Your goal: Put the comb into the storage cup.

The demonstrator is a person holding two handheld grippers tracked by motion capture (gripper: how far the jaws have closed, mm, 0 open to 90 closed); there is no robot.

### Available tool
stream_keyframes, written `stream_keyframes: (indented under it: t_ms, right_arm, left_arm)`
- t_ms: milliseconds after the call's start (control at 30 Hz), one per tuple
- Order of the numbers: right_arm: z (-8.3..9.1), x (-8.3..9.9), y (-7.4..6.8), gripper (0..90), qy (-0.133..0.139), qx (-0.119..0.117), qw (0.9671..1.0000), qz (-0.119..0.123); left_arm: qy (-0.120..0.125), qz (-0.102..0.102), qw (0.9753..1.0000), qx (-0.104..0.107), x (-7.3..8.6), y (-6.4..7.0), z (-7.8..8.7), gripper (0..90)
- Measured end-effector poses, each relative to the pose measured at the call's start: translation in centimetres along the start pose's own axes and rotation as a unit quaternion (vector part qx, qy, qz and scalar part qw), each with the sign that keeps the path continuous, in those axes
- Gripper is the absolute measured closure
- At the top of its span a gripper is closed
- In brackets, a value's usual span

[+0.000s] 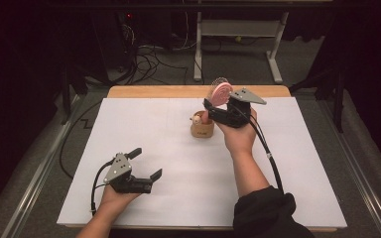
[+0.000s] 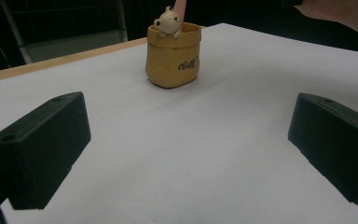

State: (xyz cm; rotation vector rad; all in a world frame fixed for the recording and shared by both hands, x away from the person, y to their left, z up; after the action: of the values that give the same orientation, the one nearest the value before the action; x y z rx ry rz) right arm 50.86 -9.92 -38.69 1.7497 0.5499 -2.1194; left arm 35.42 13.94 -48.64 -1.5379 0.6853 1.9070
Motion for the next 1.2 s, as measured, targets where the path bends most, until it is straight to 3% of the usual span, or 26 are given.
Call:
stream_keyframes:
  t_ms: [433,733,1067,1200]
  right_arm:
    - [-0.8,1.7,0.1,20.2,-0.01,0.001,0.9999,-0.005]
    - [-1.1,1.8,0.2,20.1,-0.004,-0.004,1.0,-0.007]
    - [-0.6,2.0,0.6,19.6,-0.008,0.002,0.9997,-0.021]
    - [-0.1,2.3,1.2,19.4,-0.008,0.001,0.9992,-0.039]
  left_arm:
    - [-0.002,0.001,1.0,0.001,0.1,0.1,0.1,0.0]
    - [-0.005,-0.001,1.0,0.002,0.2,0.2,0.1,0.0]
    - [-0.005,-0.001,1.0,0.004,0.2,0.4,0.1,0.0]
    - [-0.006,-0.003,1.0,0.005,0.2,0.5,0.0,0.0]
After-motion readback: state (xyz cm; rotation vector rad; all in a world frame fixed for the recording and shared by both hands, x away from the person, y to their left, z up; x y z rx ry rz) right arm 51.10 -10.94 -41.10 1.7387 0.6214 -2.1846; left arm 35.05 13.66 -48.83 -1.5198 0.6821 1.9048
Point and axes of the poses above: each handheld gripper's, and its own axes: z roughly backward along the jaws, x roughly out of its underside, y roughly to its right, the point moved 8 cm from there along -z, roughly forward along the jaws, and after that the axes turned 5 degrees about y, right-handed, at the moved point
